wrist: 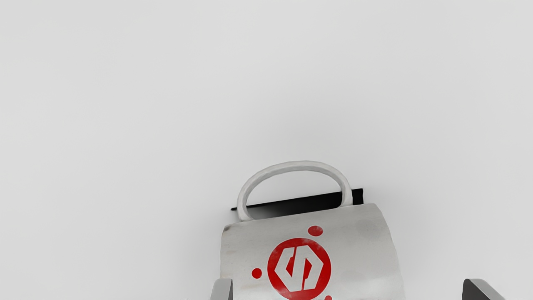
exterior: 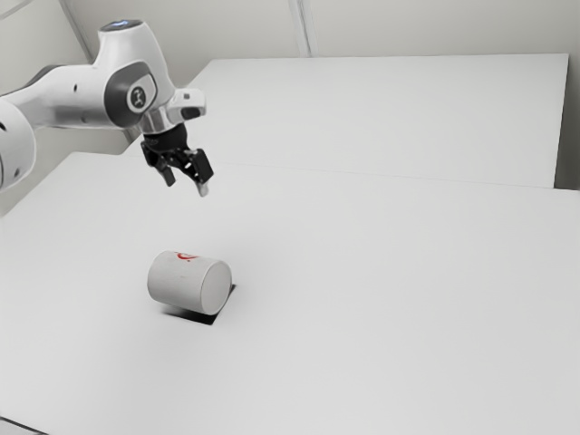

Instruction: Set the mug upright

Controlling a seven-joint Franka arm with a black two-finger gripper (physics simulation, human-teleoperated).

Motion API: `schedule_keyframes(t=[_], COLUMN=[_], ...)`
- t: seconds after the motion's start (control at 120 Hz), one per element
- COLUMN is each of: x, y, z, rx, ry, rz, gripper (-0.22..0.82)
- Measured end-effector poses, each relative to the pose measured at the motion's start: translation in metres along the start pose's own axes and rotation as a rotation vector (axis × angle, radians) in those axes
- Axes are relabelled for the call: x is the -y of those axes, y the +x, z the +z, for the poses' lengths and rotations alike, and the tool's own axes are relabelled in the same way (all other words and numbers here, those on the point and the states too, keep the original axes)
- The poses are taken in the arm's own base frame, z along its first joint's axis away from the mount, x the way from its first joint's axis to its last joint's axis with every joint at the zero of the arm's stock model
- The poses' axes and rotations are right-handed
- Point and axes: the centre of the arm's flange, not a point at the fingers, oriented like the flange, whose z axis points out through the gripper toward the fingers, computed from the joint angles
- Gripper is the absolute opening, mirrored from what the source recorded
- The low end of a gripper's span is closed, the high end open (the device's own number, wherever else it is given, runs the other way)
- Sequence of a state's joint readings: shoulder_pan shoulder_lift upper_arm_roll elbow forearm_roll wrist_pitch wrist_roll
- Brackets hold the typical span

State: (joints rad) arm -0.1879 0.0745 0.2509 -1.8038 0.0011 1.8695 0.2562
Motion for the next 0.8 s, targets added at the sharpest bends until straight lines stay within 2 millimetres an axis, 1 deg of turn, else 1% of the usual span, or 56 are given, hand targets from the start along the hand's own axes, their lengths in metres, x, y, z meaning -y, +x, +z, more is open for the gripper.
schedule_keyframes(t=[0.033, 0.067, 0.108, 0.158, 0.183, 0.233, 0.292, 0.375, 0.442, 0.608, 0.7, 0.75, 0.8], x=[0.0, -0.001, -0.004, -0.004, 0.003, 0.027, 0.045, 0.054, 0.063, 0.105, 0.125, 0.131, 0.13], y=[-0.005, -0.013, -0.03, -0.05, -0.06, -0.078, -0.09, -0.093, -0.094, -0.102, -0.104, -0.101, -0.098], z=[0.0, 0.0, -0.004, 0.001, 0.006, 0.016, 0.027, 0.039, 0.053, 0.097, 0.112, 0.118, 0.126], rx=[-0.001, -0.003, -0.013, -0.018, -0.018, -0.016, -0.013, -0.008, 0.003, 0.009, -0.009, -0.021, -0.028], ry=[-0.005, -0.015, -0.034, -0.062, -0.082, -0.12, -0.15, -0.175, -0.203, -0.335, -0.417, -0.464, -0.517], rz=[0.0, 0.0, 0.002, -0.004, -0.022, -0.078, -0.114, -0.117, -0.121, -0.185, -0.211, -0.211, -0.201], gripper=[0.6, 0.6, 0.6, 0.6, 0.6, 0.6, 0.6, 0.6, 0.6, 0.6, 0.6, 0.6, 0.6])
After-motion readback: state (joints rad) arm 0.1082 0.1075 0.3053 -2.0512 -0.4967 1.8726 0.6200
